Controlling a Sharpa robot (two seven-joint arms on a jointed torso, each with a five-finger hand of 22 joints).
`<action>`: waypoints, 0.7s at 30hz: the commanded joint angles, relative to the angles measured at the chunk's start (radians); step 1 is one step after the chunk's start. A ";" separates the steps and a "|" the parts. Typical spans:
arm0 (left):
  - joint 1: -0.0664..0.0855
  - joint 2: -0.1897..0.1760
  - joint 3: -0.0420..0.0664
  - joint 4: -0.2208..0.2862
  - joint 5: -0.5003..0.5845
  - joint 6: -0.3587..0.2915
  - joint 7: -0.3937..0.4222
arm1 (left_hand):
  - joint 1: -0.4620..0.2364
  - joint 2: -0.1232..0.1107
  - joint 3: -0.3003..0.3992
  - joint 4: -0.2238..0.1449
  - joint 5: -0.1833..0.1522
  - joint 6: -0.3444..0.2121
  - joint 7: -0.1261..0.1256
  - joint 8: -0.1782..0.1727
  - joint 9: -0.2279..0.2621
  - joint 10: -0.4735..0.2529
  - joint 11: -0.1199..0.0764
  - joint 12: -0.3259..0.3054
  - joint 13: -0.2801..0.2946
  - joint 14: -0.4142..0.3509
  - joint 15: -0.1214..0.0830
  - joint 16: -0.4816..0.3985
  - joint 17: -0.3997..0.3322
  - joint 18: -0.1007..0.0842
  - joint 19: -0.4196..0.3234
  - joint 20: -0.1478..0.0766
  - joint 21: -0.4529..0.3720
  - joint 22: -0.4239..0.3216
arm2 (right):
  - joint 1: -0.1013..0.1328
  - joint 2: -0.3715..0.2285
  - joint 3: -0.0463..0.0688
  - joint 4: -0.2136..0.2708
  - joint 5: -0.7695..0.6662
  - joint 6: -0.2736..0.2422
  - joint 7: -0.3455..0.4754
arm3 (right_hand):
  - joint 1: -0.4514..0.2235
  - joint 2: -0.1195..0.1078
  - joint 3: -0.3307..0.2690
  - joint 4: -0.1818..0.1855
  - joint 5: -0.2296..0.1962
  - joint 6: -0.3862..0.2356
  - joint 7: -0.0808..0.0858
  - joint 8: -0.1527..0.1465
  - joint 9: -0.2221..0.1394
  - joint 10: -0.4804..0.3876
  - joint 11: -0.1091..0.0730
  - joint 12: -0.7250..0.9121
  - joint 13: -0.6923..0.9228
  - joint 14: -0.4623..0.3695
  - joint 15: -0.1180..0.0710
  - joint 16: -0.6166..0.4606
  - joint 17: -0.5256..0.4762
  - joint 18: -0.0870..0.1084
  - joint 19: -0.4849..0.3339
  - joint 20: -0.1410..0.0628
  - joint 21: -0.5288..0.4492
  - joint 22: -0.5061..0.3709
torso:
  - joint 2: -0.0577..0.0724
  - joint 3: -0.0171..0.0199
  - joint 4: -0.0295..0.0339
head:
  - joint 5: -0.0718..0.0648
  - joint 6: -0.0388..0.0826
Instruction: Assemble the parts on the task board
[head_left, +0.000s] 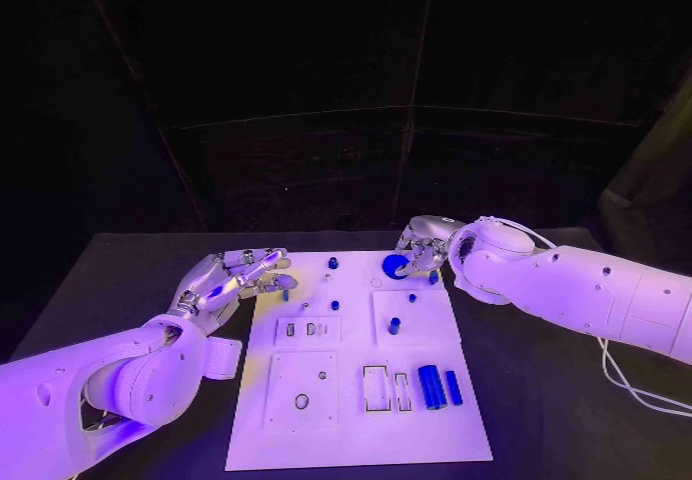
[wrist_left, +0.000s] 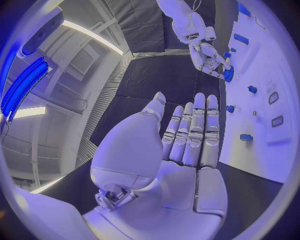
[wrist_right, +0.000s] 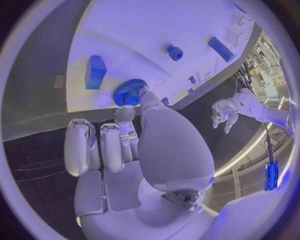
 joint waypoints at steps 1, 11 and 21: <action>0.001 0.001 0.001 0.000 -0.003 0.017 -0.001 | 0.000 0.008 0.001 -0.005 0.002 0.004 0.002 -0.007 -0.001 0.003 0.002 -0.007 -0.001 -0.004 0.005 -0.003 0.001 0.014 0.003 0.003 -0.007 -0.001 | 0.002 0.003 0.001 0.000 -0.025 0.016 -0.007 | 0.012 0.002 0.006 -0.005 0.006 0.010 0.001 0.008 0.001 0.013 -0.001 0.023 0.025 0.055 0.007 0.009 0.011 -0.021 0.010 -0.001 0.006 0.048 | 0.000 -0.0002 0.0000 | 0.001 -0.001; 0.001 0.000 0.001 0.000 -0.003 0.020 -0.005 | 0.002 0.009 0.001 -0.007 0.002 0.004 0.002 -0.007 -0.001 0.004 0.002 -0.008 -0.001 -0.004 0.005 -0.005 0.002 0.014 0.003 0.003 -0.007 -0.002 | 0.002 0.008 0.001 -0.005 -0.054 0.038 -0.011 | 0.047 0.038 0.048 -0.041 -0.020 0.067 -0.008 0.033 0.007 0.059 -0.010 0.146 0.162 0.060 0.001 0.027 0.048 -0.026 0.025 -0.007 0.017 0.073 | 0.000 0.0001 -0.0008 | 0.000 -0.002; 0.001 -0.002 0.001 0.001 -0.003 0.022 -0.007 | 0.002 0.009 0.001 -0.008 0.002 0.005 0.002 -0.008 -0.001 0.004 0.002 -0.008 -0.001 -0.004 0.005 -0.005 0.002 0.014 0.003 0.003 -0.008 -0.002 | 0.002 0.013 0.001 0.003 -0.083 -0.011 0.005 | 0.062 0.073 0.109 -0.069 -0.028 0.139 -0.026 0.054 0.011 0.101 -0.025 0.235 0.261 0.062 -0.011 0.035 0.068 -0.032 0.042 -0.016 0.028 0.100 | 0.000 0.0003 -0.0008 | 0.000 -0.006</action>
